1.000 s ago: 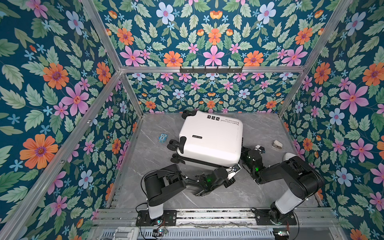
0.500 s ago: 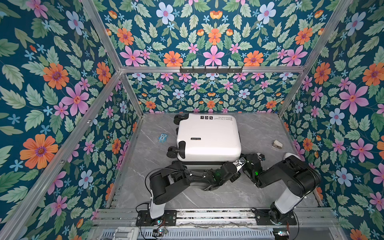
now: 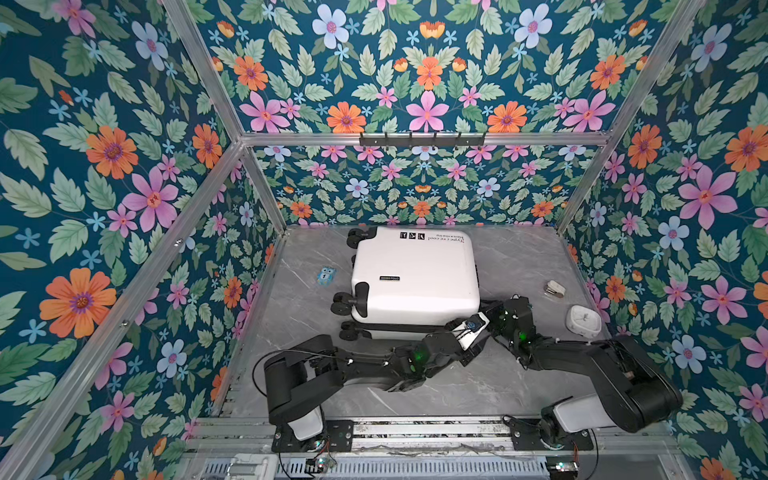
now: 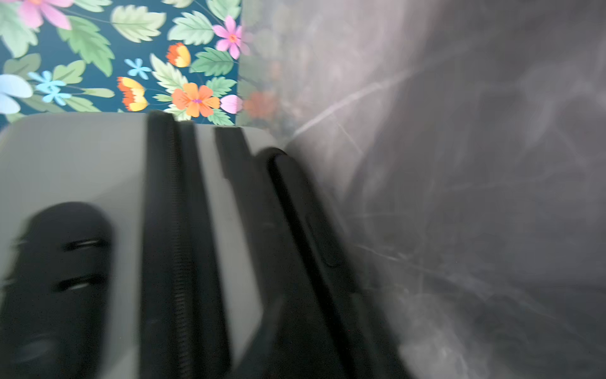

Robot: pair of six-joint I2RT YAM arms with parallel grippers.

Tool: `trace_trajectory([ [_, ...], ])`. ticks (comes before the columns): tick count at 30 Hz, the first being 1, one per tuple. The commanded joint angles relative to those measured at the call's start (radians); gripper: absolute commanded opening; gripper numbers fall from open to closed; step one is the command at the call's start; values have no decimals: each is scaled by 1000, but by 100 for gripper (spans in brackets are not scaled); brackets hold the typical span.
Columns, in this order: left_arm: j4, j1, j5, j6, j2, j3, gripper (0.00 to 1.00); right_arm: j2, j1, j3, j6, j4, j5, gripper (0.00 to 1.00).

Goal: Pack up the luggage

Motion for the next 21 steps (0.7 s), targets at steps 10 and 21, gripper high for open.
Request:
trace_trajectory([
  [10, -629, 130, -207, -290, -395, 40, 63, -386, -74, 79, -611, -585, -140, 87],
  [21, -1078, 497, -41, -624, -611, 115, 66, -619, 120, 107, -725, -830, -280, 80],
])
